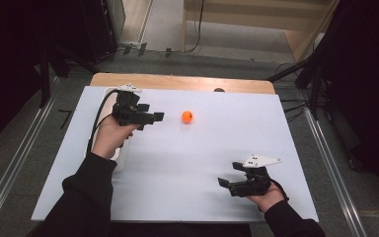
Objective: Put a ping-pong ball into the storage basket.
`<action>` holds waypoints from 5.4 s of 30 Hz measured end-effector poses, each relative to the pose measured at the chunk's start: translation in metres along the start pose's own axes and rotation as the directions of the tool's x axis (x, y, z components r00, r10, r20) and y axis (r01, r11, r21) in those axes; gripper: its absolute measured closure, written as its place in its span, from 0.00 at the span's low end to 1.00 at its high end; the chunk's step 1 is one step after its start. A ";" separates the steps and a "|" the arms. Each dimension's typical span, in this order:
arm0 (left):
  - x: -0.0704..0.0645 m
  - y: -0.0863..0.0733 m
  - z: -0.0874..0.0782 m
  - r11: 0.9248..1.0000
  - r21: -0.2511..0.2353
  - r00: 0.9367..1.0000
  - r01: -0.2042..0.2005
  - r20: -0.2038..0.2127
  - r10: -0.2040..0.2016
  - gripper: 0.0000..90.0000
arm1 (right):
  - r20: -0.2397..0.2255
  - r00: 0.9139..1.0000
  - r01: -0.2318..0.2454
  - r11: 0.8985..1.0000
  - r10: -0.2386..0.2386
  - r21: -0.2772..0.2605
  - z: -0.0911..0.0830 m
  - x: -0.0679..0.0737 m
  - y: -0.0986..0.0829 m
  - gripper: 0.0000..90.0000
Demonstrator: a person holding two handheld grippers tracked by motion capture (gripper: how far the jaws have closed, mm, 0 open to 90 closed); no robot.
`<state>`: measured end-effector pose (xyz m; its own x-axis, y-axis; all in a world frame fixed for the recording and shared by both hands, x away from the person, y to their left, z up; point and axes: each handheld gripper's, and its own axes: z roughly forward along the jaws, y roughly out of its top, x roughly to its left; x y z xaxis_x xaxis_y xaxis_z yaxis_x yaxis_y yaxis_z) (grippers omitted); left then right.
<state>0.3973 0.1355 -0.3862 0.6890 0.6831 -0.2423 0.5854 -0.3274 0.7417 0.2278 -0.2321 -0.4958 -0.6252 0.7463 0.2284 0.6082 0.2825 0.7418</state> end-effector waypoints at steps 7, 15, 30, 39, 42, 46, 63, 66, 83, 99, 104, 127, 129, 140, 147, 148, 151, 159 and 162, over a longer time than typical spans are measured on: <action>-0.008 -0.001 0.012 0.999 0.021 1.000 -0.030 0.010 0.029 0.30 | 0.010 1.000 -0.005 1.000 0.005 -0.005 -0.002 -0.001 -0.001 0.16; -0.015 -0.002 0.020 0.999 0.018 0.999 -0.048 0.018 0.048 0.30 | 0.015 1.000 -0.004 1.000 0.004 -0.005 -0.005 -0.001 -0.004 0.16; -0.029 -0.009 0.043 0.998 0.023 0.998 -0.059 0.016 0.058 0.30 | 0.009 1.000 0.012 1.000 -0.012 -0.003 -0.006 0.001 -0.004 0.16; -0.030 -0.013 0.060 0.998 0.039 0.999 -0.048 0.014 0.047 0.30 | 0.008 1.000 0.002 1.000 -0.002 -0.007 -0.008 0.001 -0.005 0.16; -0.029 -0.013 0.063 0.997 0.054 0.998 -0.059 -0.002 0.060 0.30 | 0.011 1.000 0.006 1.000 -0.006 -0.009 -0.009 0.000 -0.005 0.16; -0.026 -0.012 0.067 0.997 0.047 0.998 -0.058 -0.009 0.059 0.30 | 0.009 1.000 0.001 1.000 -0.001 -0.005 -0.008 0.001 -0.005 0.16; -0.021 -0.004 0.085 0.998 0.055 0.999 -0.035 -0.034 0.037 0.01 | 0.006 1.000 -0.001 1.000 0.001 -0.011 -0.008 0.000 -0.005 0.16; -0.020 -0.002 0.088 0.997 0.065 0.998 -0.050 -0.044 0.053 0.01 | 0.004 1.000 0.001 1.000 -0.001 -0.009 -0.008 0.000 -0.005 0.16; -0.022 0.015 0.104 0.996 0.069 0.996 -0.064 -0.060 0.069 0.01 | 0.000 1.000 -0.006 1.000 0.006 -0.005 -0.008 0.000 -0.005 0.16; -0.017 0.027 0.123 0.997 0.063 0.992 -0.050 -0.110 0.057 0.01 | -0.001 1.000 0.000 1.000 0.000 -0.011 -0.008 0.000 -0.005 0.16; -0.014 0.030 0.127 0.998 0.050 0.992 -0.036 -0.115 0.041 0.01 | -0.002 1.000 -0.005 1.000 0.005 -0.009 -0.007 -0.001 -0.005 0.16; -0.013 0.038 0.145 0.998 0.055 0.988 -0.043 -0.144 0.051 0.05 | -0.015 1.000 -0.011 1.000 0.011 -0.011 -0.005 0.000 -0.004 0.16; -0.013 0.039 0.147 0.996 0.066 0.986 -0.055 -0.151 0.064 0.05 | -0.012 1.000 -0.010 1.000 0.010 -0.011 -0.004 0.000 -0.004 0.16; -0.015 0.045 0.162 0.994 0.070 0.983 -0.082 -0.156 0.092 0.05 | -0.003 1.000 0.002 1.000 -0.002 -0.009 -0.007 -0.002 -0.005 0.16; -0.009 0.043 0.166 0.994 0.067 0.982 -0.088 -0.159 0.098 0.05 | -0.011 1.000 -0.004 1.000 0.004 -0.016 -0.007 -0.002 -0.005 0.16; -0.009 0.043 0.165 0.994 0.065 0.982 -0.091 -0.158 0.100 0.05 | -0.014 1.000 -0.003 1.000 0.003 -0.014 -0.007 -0.002 -0.005 0.16; -0.009 0.043 0.166 0.995 0.054 0.985 -0.081 -0.151 0.088 0.05 | -0.013 1.000 0.003 1.000 -0.003 -0.011 -0.007 -0.002 -0.005 0.16; -0.010 0.038 0.173 0.993 0.084 0.983 -0.082 -0.159 0.094 0.05 | -0.011 1.000 -0.002 1.000 0.002 -0.014 -0.007 -0.001 -0.005 0.16; -0.012 0.037 0.175 0.992 0.100 0.981 -0.080 -0.168 0.096 0.05 | -0.011 1.000 0.004 1.000 -0.004 -0.013 -0.007 -0.001 -0.005 0.16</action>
<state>0.4856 0.0013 -0.4658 0.6603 0.7485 -0.0615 0.5683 -0.4444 0.6925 0.2220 -0.2390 -0.4952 -0.6327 0.7387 0.2323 0.5995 0.2773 0.7508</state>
